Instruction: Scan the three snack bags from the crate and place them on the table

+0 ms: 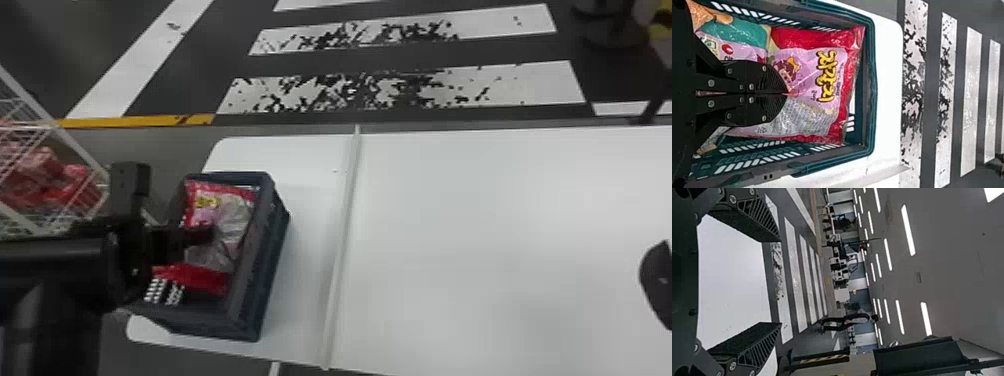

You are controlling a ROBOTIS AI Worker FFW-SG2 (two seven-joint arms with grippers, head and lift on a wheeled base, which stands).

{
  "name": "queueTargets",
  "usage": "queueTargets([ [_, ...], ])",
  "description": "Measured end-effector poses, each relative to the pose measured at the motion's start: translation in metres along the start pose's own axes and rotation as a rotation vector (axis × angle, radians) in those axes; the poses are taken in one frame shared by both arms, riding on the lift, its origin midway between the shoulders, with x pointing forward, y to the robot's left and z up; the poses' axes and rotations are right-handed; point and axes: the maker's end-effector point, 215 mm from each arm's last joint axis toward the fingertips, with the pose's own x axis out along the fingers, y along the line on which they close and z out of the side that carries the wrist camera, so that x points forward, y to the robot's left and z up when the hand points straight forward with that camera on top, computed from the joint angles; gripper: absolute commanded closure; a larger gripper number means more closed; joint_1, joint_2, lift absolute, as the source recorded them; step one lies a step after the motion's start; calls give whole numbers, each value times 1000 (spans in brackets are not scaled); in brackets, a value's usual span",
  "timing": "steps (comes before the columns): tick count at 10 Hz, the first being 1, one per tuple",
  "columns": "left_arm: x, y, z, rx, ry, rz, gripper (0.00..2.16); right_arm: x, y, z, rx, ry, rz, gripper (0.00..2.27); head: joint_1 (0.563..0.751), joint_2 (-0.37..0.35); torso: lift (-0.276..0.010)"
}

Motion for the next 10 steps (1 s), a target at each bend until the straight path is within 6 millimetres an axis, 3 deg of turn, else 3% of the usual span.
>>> queueTargets([
  [3,-8,-3,13,15,-33,14,2047,1,-1,-2,2,5,-2,144,695,219,-62],
  [10,-49,12,18,27,-82,89,2047,1,-1,0,19,0,-7,144,695,246,-62],
])
